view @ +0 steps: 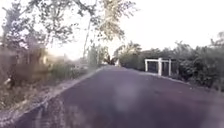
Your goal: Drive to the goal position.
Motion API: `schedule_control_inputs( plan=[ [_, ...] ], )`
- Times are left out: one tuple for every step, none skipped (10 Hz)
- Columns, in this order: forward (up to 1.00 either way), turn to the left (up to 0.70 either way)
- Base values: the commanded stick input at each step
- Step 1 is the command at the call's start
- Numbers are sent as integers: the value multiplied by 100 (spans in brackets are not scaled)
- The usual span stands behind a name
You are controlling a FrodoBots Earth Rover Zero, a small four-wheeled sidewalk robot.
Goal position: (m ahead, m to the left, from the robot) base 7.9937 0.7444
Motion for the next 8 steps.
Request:
schedule_control_inputs(
  plan=[
    [100,0],
    [100,0],
    [100,0],
    [100,0],
    [100,0],
    [100,0],
    [100,0],
    [100,0]
  ],
)
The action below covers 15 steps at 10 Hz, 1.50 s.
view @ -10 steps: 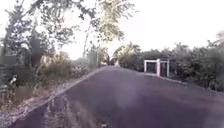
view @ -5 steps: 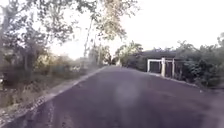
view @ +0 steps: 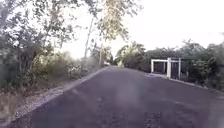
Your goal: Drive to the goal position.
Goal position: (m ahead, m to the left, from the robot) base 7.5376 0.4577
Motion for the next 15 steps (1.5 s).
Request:
schedule_control_inputs(
  plan=[
    [100,0],
    [100,0],
    [100,0],
    [100,0],
    [100,0],
    [100,0],
    [100,0],
    [100,0],
    [100,0],
    [100,0],
    [100,0],
    [100,0],
    [100,0],
    [100,0],
    [100,0]
  ],
)
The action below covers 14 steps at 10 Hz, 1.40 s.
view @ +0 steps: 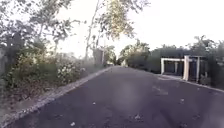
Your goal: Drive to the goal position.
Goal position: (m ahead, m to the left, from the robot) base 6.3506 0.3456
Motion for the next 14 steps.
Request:
schedule_control_inputs(
  plan=[
    [100,0],
    [100,0],
    [100,0],
    [100,0],
    [100,0],
    [100,-13],
    [100,-31],
    [100,0],
    [100,0],
    [100,0],
    [100,0],
    [100,0],
    [100,0],
    [100,-1]
  ],
)
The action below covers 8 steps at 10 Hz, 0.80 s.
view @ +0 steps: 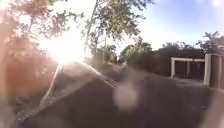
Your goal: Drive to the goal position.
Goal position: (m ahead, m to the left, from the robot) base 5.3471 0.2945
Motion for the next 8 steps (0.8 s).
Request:
schedule_control_inputs(
  plan=[
    [100,-4],
    [100,-40],
    [100,-32],
    [100,-5],
    [100,0],
    [100,0],
    [100,0],
    [100,0]
  ],
)
